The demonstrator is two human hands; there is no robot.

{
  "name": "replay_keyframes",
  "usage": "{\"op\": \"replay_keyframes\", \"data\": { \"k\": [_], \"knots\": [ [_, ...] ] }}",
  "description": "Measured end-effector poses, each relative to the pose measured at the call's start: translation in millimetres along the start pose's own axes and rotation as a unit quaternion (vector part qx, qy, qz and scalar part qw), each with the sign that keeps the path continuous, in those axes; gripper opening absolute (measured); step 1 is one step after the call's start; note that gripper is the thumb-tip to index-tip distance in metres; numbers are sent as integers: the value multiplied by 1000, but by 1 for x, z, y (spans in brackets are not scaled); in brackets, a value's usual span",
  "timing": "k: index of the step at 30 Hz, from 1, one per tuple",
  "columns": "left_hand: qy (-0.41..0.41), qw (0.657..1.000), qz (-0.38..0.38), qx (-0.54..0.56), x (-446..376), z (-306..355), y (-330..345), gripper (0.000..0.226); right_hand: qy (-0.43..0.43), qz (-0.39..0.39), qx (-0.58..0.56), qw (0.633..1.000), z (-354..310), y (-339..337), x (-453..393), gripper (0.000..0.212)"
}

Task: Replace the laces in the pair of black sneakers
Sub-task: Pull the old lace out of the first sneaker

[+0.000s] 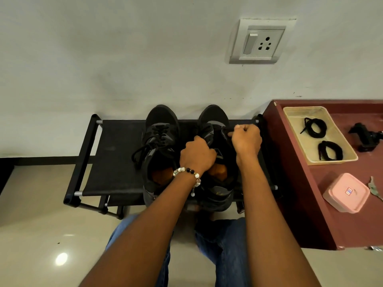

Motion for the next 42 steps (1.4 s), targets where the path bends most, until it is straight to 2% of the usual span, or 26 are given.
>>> {"op": "replay_keyframes", "data": {
  "k": [2,3,5,6,8,10,12,17,18,19,21,22,24,26,28,30,32,34,36,38,42],
  "knots": [
    [-2,1000,1,-3,-1,0,0,37,-49,-17,-19,998,-7,-1,4,12],
    [-4,1000,1,-2,-1,-1,0,37,-108,-31,-4,994,-13,-1,7,17],
    [-3,1000,4,3,-1,-1,1,35,-233,-58,101,965,-21,6,12,27],
    [-2,1000,5,6,-1,-1,2,33,-267,-72,180,944,-22,12,15,29],
    [1,1000,8,8,-1,0,1,32,-287,-83,308,903,-19,22,22,32],
    [3,1000,10,7,-1,0,1,31,-301,-45,353,884,-21,23,28,27],
    [5,1000,10,2,0,0,1,31,-309,5,368,877,-24,22,30,20],
    [3,1000,10,0,0,2,1,31,-289,8,380,878,-22,22,31,20],
    [0,1000,11,0,0,1,0,31,-285,1,351,892,-23,21,31,18],
    [-3,1000,13,-1,0,1,0,31,-263,-12,288,921,-22,19,29,15],
    [-6,1000,16,-2,-1,0,1,32,-156,-49,84,983,-19,11,22,16],
    [-6,1000,16,-2,0,0,1,33,-87,-63,-44,993,-17,6,18,17],
    [-8,1000,16,-3,1,2,1,34,29,-76,-247,965,-11,-3,11,19],
    [-10,1000,19,-3,1,3,1,35,78,-76,-302,947,-5,-8,8,19],
    [-11,1000,22,-6,1,3,1,35,48,-35,-239,969,-5,-14,7,12],
    [-11,1000,23,-6,1,3,0,34,-50,41,-63,996,-12,-21,7,20],
    [-8,1000,24,-6,1,4,0,34,-172,75,130,974,-24,-18,14,26],
    [-8,1000,25,-7,2,3,1,35,-248,30,228,941,-29,-3,23,23],
    [-10,1000,25,-5,1,3,2,32,-281,-16,307,909,-25,12,30,21],
    [-11,1000,24,-2,0,2,2,29,-293,-14,353,888,-22,21,34,21],
    [-10,1000,26,0,2,4,0,26,-279,13,356,892,-24,21,33,17]
  ]
}}
Point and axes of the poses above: each hand's wrist, its own x-axis away from the middle knuckle, its own y-axis out of the palm, z = x × y, the point moved 5 cm from there along -x, towards the middle knuckle, and after that the axes turned 10 degrees about y, right-handed, at the moved point
